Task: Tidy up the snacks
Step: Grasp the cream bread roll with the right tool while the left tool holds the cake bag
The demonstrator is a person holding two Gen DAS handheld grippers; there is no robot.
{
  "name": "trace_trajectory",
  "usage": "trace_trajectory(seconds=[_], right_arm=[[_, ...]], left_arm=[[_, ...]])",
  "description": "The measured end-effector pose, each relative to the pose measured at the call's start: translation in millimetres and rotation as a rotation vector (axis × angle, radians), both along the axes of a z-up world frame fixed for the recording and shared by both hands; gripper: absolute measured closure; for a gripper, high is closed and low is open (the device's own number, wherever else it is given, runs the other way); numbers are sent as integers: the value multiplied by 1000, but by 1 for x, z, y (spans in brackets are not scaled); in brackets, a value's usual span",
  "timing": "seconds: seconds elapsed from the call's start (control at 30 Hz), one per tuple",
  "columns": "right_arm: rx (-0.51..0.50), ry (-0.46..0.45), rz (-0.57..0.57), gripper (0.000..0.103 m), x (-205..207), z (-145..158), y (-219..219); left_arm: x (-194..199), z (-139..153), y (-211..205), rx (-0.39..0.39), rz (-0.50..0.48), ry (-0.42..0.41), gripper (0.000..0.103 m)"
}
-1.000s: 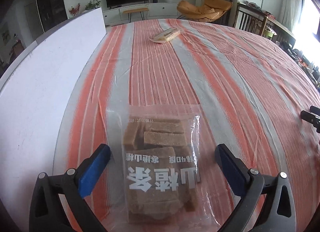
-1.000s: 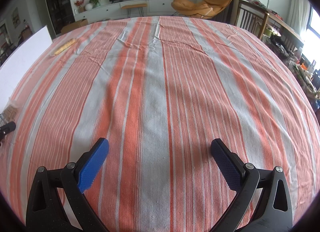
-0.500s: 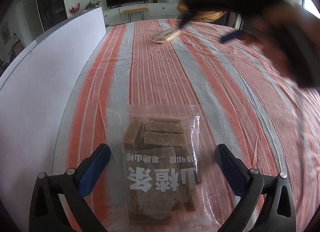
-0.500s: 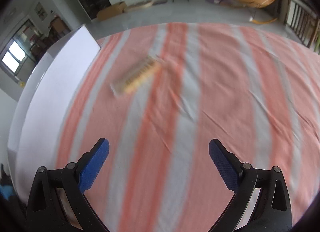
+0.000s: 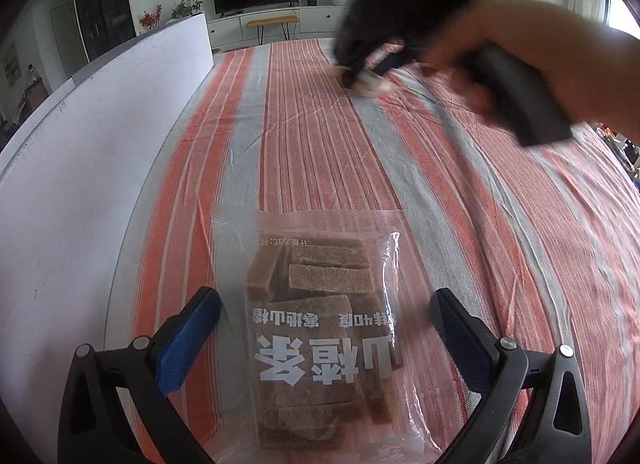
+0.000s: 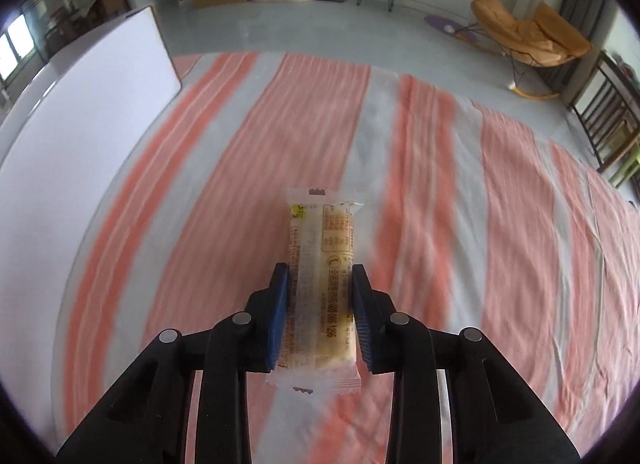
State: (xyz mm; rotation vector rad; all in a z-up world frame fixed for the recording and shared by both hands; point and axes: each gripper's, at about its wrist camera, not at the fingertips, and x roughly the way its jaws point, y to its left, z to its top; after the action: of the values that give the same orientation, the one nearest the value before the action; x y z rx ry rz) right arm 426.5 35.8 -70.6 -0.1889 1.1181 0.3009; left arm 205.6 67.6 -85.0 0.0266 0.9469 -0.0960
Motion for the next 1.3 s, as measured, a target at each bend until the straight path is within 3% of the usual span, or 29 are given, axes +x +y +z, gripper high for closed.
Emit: trace_trajectory(seconds=[0.13,0.23,0.4,0.5,0.53,0.57,0.77,1.3], right_arm=[[-5,33,71,72,-61,0,-55],[-16,31,126,72,-130,-2,-99],[20,-43,117,71,-255,-1,-172],[50,-125,56,58,-302,0,-200],[52,-150,33,26,-308,0,-204],[40,-162,6,4,-313,-4,-206],[50,-182,-66,2,-313,-7,-209],[50,-180,-71,1,-311,-9,-209]], left_arm=[[0,-1,1,0,0,0,0],[0,-1,1,1,0,0,0],[1,-1,0,5,1,0,0],[0,-1,0,6,1,0,0],[0,-1,0,6,1,0,0],[0,-1,0,5,1,-1,0],[0,-2,0,5,1,0,0],[1,-2,1,3,1,0,0]])
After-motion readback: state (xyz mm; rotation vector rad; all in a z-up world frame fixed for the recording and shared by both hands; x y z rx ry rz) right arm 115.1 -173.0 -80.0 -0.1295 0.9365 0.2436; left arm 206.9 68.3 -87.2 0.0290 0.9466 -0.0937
